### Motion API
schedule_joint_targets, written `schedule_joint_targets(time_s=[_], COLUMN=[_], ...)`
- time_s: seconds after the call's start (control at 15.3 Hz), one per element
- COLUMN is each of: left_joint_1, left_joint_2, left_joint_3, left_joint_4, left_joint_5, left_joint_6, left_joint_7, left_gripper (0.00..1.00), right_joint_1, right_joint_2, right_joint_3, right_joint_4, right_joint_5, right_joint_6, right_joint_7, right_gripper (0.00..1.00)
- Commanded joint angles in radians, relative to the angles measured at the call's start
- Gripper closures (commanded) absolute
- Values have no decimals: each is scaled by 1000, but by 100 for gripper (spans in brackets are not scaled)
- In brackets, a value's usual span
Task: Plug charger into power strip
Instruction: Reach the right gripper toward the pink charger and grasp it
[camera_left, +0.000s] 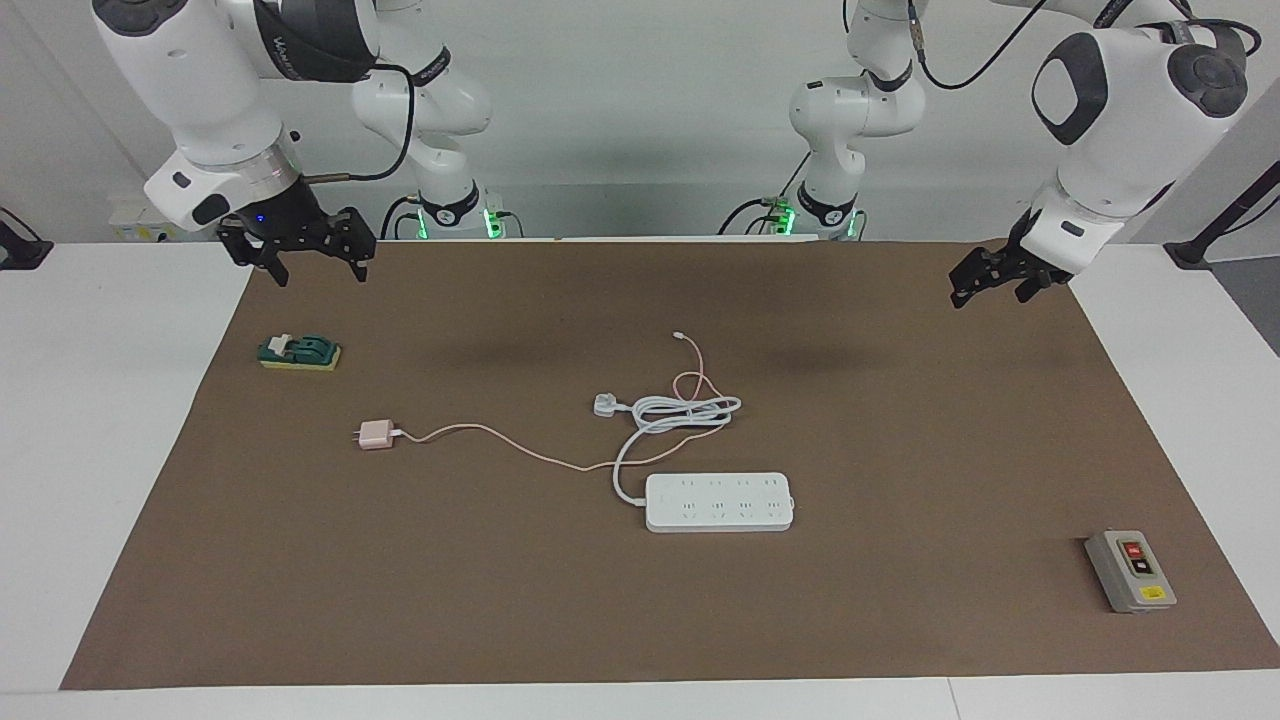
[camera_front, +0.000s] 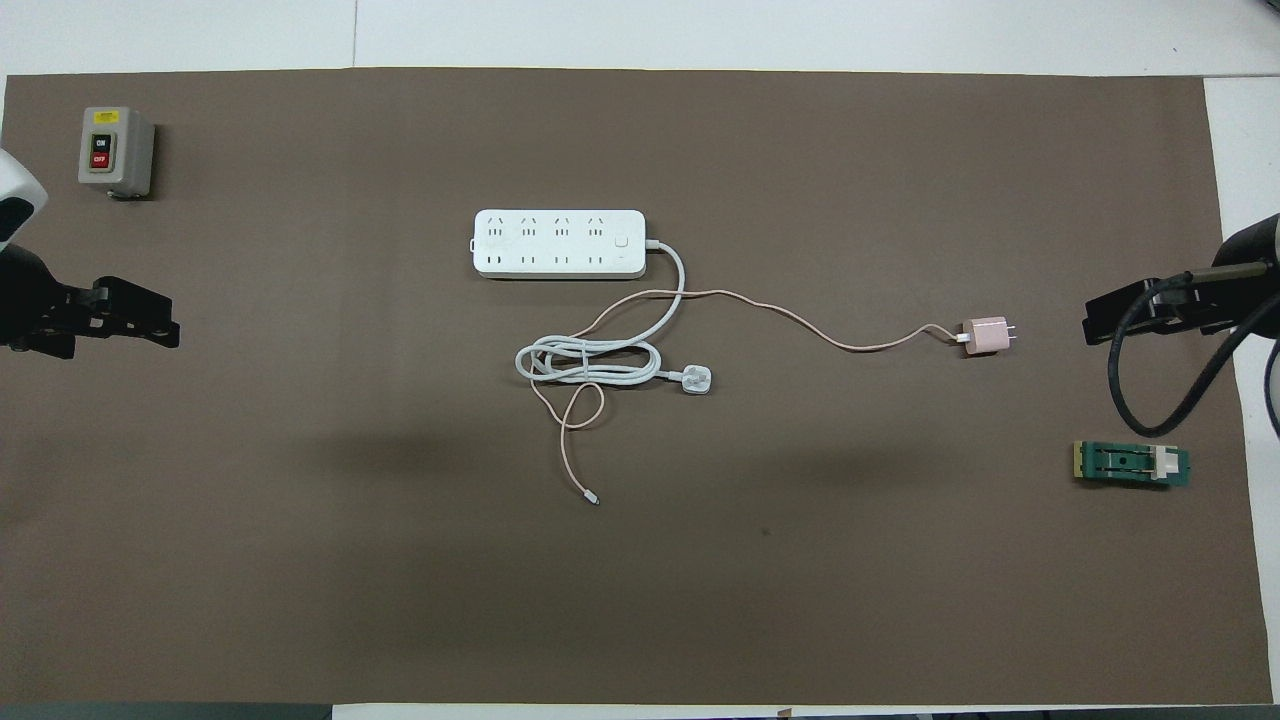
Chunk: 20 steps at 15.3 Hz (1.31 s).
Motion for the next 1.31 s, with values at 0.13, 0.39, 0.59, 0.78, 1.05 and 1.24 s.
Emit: schedule_joint_targets(time_s=[0.13,0.39,0.59,0.78,1.05,1.24], left_joint_1=[8,8,8,8,8,8], left_joint_2=[-16,-16,-16,-16,-16,-16], left_joint_3=[-6,-6,-6,-6,-6,-6], left_joint_4=[-5,-5,-5,-5,-5,-5], left_joint_5=[6,6,6,6,6,6], left_joint_6=[-7,-7,-7,-7,-7,-7], left_joint_7=[0,0,-2,-2,-2,0], left_gripper=[0,0,0,0,0,0], right_joint_1=[-32,-32,-35,-50,-88,-151], right_joint_2=[8,4,3,8,93,170], right_joint_3=[10,10,8,8,7,5], right_joint_4=[7,7,3,-14,-14,-28], right_joint_5=[1,1,4,19,141,240], right_joint_6=[5,7,8,43,54,92], right_joint_7=[11,13,13,150,486,605], right_gripper=[0,0,0,0,4,4])
